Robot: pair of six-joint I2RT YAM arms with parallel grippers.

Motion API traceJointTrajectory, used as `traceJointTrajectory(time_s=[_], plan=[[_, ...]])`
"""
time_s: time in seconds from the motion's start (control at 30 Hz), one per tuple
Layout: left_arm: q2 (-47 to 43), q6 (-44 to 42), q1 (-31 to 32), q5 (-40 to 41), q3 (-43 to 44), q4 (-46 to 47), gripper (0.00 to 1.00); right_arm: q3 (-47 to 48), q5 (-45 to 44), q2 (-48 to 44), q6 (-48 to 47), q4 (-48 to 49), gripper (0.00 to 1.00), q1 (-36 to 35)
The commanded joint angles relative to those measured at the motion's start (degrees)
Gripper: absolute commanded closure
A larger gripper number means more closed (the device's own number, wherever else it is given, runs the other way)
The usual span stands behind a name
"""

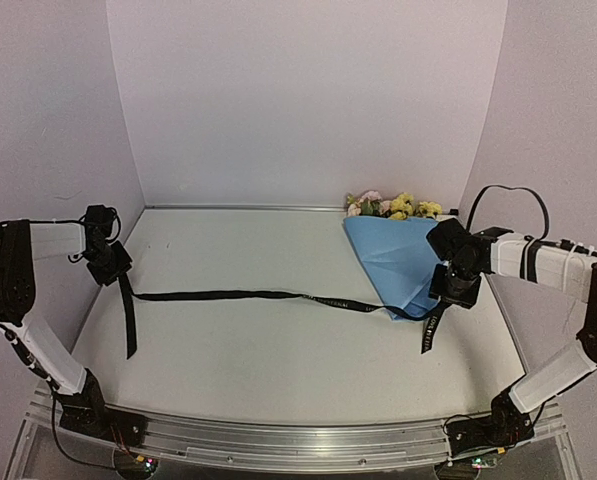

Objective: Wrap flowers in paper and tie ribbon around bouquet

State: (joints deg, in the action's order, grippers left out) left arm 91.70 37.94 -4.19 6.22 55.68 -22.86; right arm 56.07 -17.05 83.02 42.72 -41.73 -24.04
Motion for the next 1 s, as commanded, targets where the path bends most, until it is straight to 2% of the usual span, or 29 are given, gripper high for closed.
traceJointTrajectory(time_s=[0.0,0.03,0.07,0.23,0.43,0.5,0.7,0.97], plan=[[-0.4,-0.6,-0.1,0.4,1.9,1.9,0.43,0.5,-4.2,-3.2,1.2,-0.4,0.11,0.8],[-0.5,-1.0,-0.1,0.4,2.7,1.8,0.39,1.0,-4.7,-3.7,1.1,-0.4,0.04,1.0],[-0.7,-1.5,-0.1,0.3,3.5,1.8,0.36,1.8,-4.9,-4.1,0.6,-0.4,0.02,1.3],[-1.2,-3.0,0.7,-0.9,6.7,1.6,0.31,6.2,-1.2,-2.9,-4.2,4.2,0.02,3.1],[-0.8,-6.1,3.9,-1.2,11.0,1.4,0.29,8.9,12.0,4.5,-9.6,16.6,0.02,8.9],[-0.4,-7.0,6.7,-3.1,12.2,1.9,0.29,9.8,16.1,7.5,-10.1,19.0,0.02,11.0],[3.9,-6.9,12.9,-12.5,16.4,3.7,0.28,12.1,25.9,15.9,-10.5,24.4,0.02,17.1],[11.5,-3.5,14.9,-28.9,19.8,10.2,0.30,17.0,34.8,26.4,-9.1,26.2,0.02,21.3]])
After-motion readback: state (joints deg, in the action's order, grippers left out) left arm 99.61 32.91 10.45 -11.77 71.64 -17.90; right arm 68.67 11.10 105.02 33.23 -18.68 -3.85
